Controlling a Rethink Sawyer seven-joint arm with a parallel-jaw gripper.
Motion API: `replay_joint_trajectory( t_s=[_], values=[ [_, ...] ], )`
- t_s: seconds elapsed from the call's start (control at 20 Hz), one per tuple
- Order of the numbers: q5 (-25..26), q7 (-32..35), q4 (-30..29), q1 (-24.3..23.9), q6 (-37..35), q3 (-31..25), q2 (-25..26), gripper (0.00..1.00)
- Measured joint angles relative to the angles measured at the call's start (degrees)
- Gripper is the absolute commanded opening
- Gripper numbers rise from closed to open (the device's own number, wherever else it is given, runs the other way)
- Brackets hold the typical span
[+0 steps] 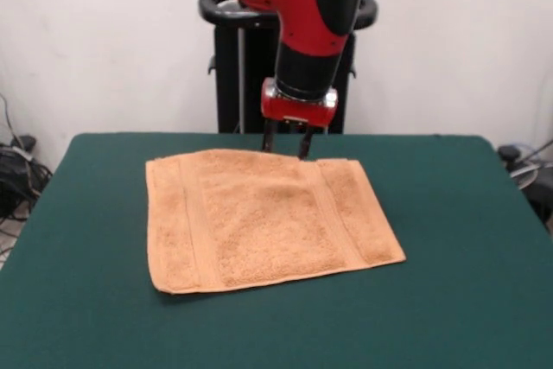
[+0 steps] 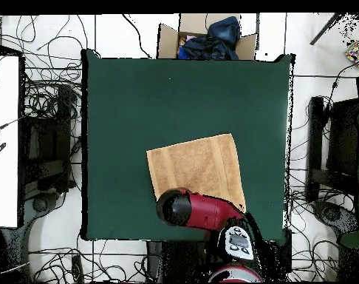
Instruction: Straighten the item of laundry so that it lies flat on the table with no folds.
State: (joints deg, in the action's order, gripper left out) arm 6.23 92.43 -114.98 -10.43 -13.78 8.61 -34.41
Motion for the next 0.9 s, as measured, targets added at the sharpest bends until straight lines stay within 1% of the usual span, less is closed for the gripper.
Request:
replay_joint_trajectory(
  t_s=[0.25, 0.45, 0.5, 0.85, 0.9],
  values=[
    [0.01, 0.00, 0.45, 0.03, 4.21, -0.01, 0.07, 1.00],
    [0.01, 0.00, 2.22, 0.03, 9.72, -0.02, 1.37, 1.00],
    [0.01, 0.00, 2.56, 0.04, 10.17, -0.02, 1.56, 1.00],
    [0.02, 0.00, 8.90, 0.02, 11.08, -0.03, 5.66, 1.00],
    [0.01, 0.00, 11.31, 0.02, 11.08, -0.02, 7.40, 1.00]
  ],
)
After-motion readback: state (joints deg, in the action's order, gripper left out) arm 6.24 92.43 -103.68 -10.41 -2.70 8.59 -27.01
